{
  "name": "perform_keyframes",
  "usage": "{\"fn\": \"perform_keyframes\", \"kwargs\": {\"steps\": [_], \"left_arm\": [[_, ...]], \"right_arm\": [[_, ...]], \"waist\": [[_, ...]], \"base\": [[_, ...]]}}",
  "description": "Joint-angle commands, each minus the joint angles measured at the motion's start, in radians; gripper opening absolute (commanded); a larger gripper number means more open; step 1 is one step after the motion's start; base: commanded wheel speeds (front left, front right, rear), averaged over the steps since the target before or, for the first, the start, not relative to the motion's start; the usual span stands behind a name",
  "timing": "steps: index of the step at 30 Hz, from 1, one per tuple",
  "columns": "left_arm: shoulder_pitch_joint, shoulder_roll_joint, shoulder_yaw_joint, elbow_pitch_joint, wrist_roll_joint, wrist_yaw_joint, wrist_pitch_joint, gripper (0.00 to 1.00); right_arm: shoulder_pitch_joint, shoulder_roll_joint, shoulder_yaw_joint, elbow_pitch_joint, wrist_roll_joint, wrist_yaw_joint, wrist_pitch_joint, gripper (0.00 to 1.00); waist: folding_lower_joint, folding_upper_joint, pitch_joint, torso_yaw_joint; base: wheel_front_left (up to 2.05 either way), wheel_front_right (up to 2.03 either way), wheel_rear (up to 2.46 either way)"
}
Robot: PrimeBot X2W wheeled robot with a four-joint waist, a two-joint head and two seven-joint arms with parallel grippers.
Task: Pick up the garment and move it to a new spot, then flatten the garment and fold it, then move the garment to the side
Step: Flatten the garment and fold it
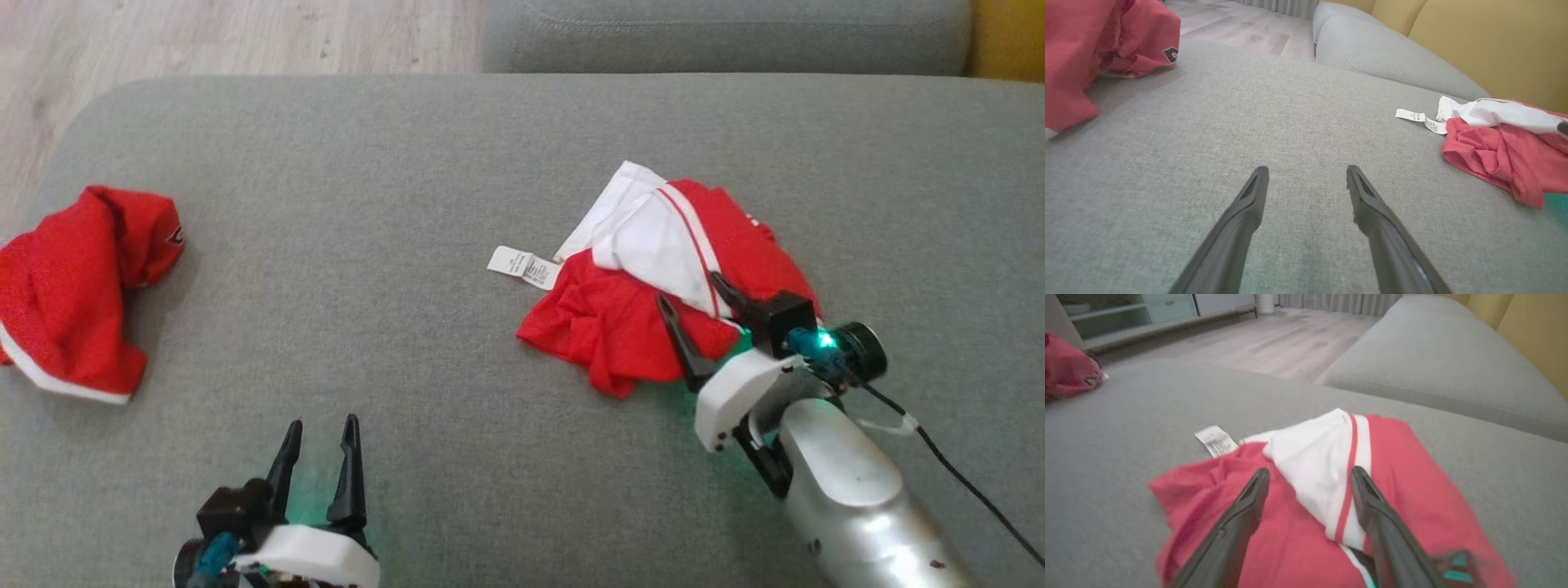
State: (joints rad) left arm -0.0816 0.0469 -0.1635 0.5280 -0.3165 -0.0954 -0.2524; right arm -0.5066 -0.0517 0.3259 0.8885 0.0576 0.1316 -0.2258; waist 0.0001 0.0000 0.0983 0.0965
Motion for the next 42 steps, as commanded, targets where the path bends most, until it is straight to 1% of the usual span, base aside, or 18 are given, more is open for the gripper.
{"fn": "perform_keyframes", "kwargs": {"steps": [1,5,9,12,16,23,24,25,27,30,32,35,37,39,42], "left_arm": [[-0.044,0.003,0.022,-0.022,-0.005,0.006,-0.009,1.0],[-0.048,0.003,0.025,-0.016,-0.022,0.005,-0.009,1.0],[-0.051,0.003,0.025,-0.01,-0.035,0.004,-0.009,1.0],[-0.057,0.003,0.021,-0.004,-0.051,0.002,-0.009,1.0],[-0.061,0.003,0.018,0.003,-0.059,0.0,-0.009,1.0],[-0.065,0.003,0.016,0.018,-0.079,-0.005,-0.009,1.0],[-0.064,0.003,0.017,0.019,-0.08,-0.006,-0.009,1.0],[-0.063,0.003,0.019,0.02,-0.082,-0.007,-0.009,1.0],[-0.06,0.003,0.022,0.021,-0.088,-0.008,-0.009,1.0],[-0.055,0.003,0.026,0.023,-0.094,-0.01,-0.009,1.0],[-0.054,0.003,0.025,0.024,-0.096,-0.011,-0.009,1.0],[-0.052,0.003,0.023,0.02,-0.1,-0.012,-0.009,1.0],[-0.051,0.003,0.02,0.019,-0.102,-0.013,-0.009,1.0],[-0.048,0.003,0.015,0.021,-0.103,-0.014,-0.009,1.0],[-0.044,0.003,0.003,0.02,-0.115,-0.015,-0.009,1.0]], "right_arm": [[-0.054,0.001,-0.005,-0.002,-0.025,-0.001,-0.003,1.0],[-0.076,0.001,-0.061,0.074,-0.089,-0.001,-0.01,1.0],[-0.086,0.001,-0.079,0.103,-0.119,-0.001,-0.02,1.0],[-0.096,0.001,-0.061,0.084,-0.106,-0.001,-0.032,1.0],[-0.101,0.001,-0.062,0.075,-0.102,-0.001,-0.034,1.0],[-0.122,0.001,-0.132,0.076,-0.145,-0.001,-0.036,1.0],[-0.123,0.001,-0.14,0.073,-0.149,-0.001,-0.036,0.98],[-0.124,0.001,-0.147,0.067,-0.148,-0.001,-0.036,0.71],[-0.123,0.001,-0.155,0.055,-0.152,-0.001,-0.036,0.0],[-0.125,0.001,-0.164,0.04,-0.15,-0.001,-0.036,0.0],[-0.131,0.001,-0.162,0.009,-0.131,-0.001,-0.036,0.0],[-0.151,0.001,-0.121,-0.097,-0.063,-0.001,-0.036,0.0],[-0.179,0.001,-0.064,-0.186,-0.003,-0.001,-0.036,0.0],[-0.217,0.001,-0.034,-0.27,0.073,-0.001,-0.036,0.0],[-0.294,0.001,0.012,-0.382,0.156,-0.001,-0.036,0.0]], "waist": [[-0.0001,0.0,0.009,0.008],[-0.0001,0.0,0.021,0.01],[-0.0001,0.0,0.029,0.006],[-0.0001,0.0,0.037,0.001],[-0.0001,0.0,0.038,0.003],[-0.0001,0.0,0.04,0.017],[-0.0001,0.0,0.04,0.02],[-0.0001,0.0,0.04,0.022],[-0.0001,0.0,0.038,0.025],[-0.0001,0.0,0.033,0.029],[-0.0001,0.0,0.03,0.032],[-0.0001,0.0,0.024,0.038],[-0.0001,0.0,0.018,0.044],[-0.0001,0.0,0.011,0.054],[-0.0001,0.0,0.007,0.082]], "base": [[0.0,0.0,0.0],[0.0,0.0,0.0],[0.0,0.0,0.0],[0.0,0.0,0.0],[0.0,0.0,0.0],[0.0,0.0,0.0],[0.0,0.0,0.0],[0.0,0.0,0.0],[0.0,0.0,0.0],[0.0,0.0,0.0],[0.0,0.0,0.0],[0.0,0.0,0.0],[0.0,0.0,0.0],[0.0,0.0,0.0],[0.0,0.0,0.0]]}}
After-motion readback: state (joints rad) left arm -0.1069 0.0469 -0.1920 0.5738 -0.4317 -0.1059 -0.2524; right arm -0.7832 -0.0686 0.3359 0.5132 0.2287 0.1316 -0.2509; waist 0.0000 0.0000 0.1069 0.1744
